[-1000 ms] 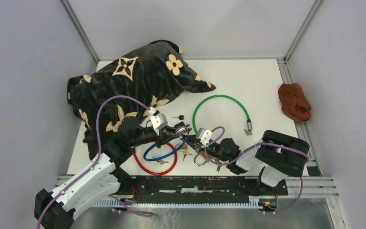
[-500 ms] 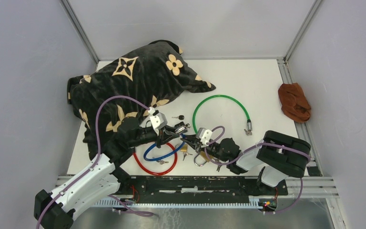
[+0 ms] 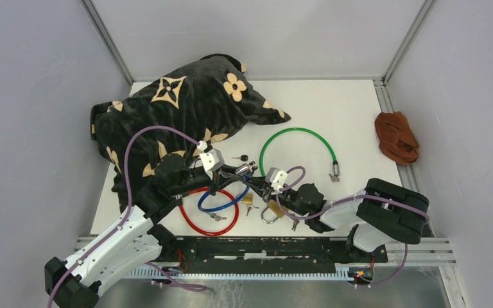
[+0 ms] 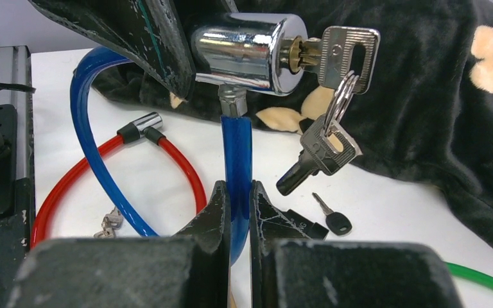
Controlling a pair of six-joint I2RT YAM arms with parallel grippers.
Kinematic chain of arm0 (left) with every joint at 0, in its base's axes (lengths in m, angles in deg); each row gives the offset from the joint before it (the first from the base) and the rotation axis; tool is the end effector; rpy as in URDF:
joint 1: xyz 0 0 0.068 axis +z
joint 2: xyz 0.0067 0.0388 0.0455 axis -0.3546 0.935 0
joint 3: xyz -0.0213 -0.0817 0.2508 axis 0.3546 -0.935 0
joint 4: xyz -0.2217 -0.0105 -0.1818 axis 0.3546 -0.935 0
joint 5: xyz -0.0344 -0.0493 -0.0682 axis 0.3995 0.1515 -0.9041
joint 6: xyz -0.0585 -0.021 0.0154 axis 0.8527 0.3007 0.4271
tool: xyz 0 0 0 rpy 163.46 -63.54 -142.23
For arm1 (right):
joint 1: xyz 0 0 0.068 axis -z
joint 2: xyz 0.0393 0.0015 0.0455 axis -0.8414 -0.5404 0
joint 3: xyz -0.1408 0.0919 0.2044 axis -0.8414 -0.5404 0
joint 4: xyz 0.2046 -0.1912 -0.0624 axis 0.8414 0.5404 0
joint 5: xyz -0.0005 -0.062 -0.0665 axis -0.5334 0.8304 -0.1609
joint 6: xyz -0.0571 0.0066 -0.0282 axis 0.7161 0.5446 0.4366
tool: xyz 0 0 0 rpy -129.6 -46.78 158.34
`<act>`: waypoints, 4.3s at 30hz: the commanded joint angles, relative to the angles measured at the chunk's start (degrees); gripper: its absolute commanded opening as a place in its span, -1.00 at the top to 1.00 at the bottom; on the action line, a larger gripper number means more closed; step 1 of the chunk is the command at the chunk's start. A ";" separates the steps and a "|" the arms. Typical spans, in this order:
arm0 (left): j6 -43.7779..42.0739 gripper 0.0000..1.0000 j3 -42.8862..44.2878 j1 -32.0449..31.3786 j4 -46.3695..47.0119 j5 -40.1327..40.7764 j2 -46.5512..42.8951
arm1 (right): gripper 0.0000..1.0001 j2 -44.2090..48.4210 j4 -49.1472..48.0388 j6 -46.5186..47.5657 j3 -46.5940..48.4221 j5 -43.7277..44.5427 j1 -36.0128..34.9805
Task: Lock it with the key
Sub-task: Lock the lock, then place the lock at the center of the board.
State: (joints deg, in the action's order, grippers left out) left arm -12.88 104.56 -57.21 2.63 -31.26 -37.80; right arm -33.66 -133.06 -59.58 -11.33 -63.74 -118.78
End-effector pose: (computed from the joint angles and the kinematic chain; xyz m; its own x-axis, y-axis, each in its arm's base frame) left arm 0.1631 -0.1513 0.2770 -0.0495 0.1377 -0.9892 0.9199 0.3921 0.0085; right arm 0.1317 0.2425 0.1484 0.1345 0.0716 -0.9883 -0.8704 0.4852 -0.0833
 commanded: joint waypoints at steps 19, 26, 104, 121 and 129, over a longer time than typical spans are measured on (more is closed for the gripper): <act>-6.77 0.96 3.84 0.58 9.15 4.48 -2.15 | 1.00 1.86 6.75 1.72 -5.53 0.16 2.06; -8.35 0.96 1.99 0.58 5.04 -1.34 -3.21 | 0.18 9.47 16.55 3.45 -3.43 -13.60 3.68; -39.87 0.97 14.57 -3.23 -12.89 8.09 7.15 | 1.00 34.31 86.13 11.30 26.12 -14.35 30.38; -66.65 0.96 21.21 -25.31 35.81 7.47 47.07 | 1.00 49.62 86.17 6.16 22.99 25.46 39.16; -73.94 0.96 25.98 -29.07 41.32 2.03 61.40 | 1.00 53.40 87.72 7.53 22.31 22.68 39.26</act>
State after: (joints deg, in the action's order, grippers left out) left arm -79.17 126.52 -84.69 33.74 -24.92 19.51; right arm 18.45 -46.40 -53.13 9.76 -41.38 -79.66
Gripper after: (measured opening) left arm 0.226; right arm 0.025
